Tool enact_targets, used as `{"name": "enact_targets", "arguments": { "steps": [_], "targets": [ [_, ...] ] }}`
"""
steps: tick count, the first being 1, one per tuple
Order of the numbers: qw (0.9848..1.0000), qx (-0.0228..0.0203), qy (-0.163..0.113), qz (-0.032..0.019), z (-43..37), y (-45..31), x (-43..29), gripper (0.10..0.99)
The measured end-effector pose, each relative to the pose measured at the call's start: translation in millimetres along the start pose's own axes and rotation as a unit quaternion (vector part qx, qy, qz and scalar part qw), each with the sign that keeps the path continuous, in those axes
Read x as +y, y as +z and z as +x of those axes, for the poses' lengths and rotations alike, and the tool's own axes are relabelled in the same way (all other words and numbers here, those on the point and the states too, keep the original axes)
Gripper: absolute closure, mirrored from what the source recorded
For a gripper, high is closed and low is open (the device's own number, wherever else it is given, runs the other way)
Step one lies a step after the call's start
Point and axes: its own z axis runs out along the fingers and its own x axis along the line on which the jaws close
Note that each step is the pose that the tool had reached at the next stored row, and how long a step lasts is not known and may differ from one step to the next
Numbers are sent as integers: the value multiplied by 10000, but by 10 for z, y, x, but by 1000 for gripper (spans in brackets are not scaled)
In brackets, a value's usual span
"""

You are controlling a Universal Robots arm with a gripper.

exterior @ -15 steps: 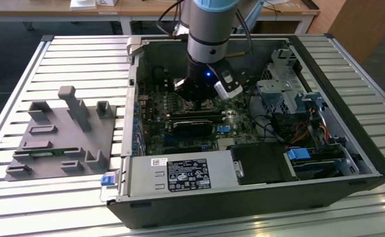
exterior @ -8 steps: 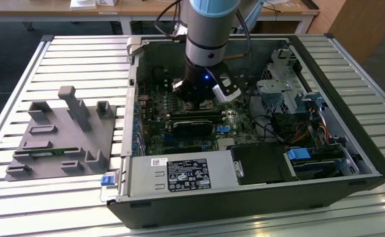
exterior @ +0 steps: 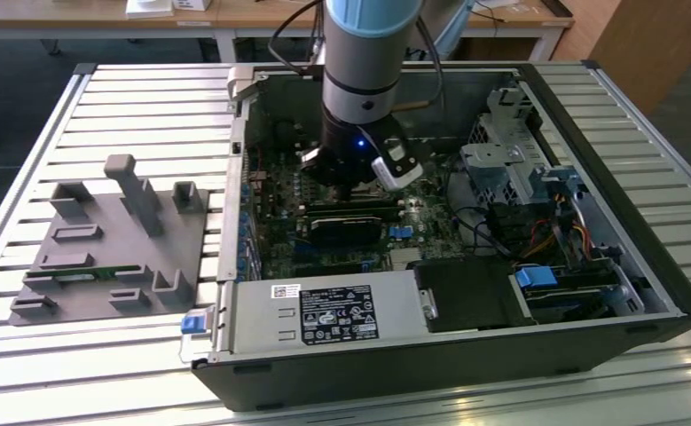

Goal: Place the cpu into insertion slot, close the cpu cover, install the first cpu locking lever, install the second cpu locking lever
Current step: 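Install the second cpu locking lever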

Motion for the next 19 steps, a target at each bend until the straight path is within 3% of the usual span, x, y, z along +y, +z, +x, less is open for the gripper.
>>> {"name": "enact_targets", "arguments": {
  "steps": [7,14,19],
  "targets": [
    [10000,-2,-1,-52,11,75,-18,980],
    [9998,-20,-6,-222,37,70,-117,980],
    [9993,-45,-12,-384,70,65,-164,980]
  ]
}}
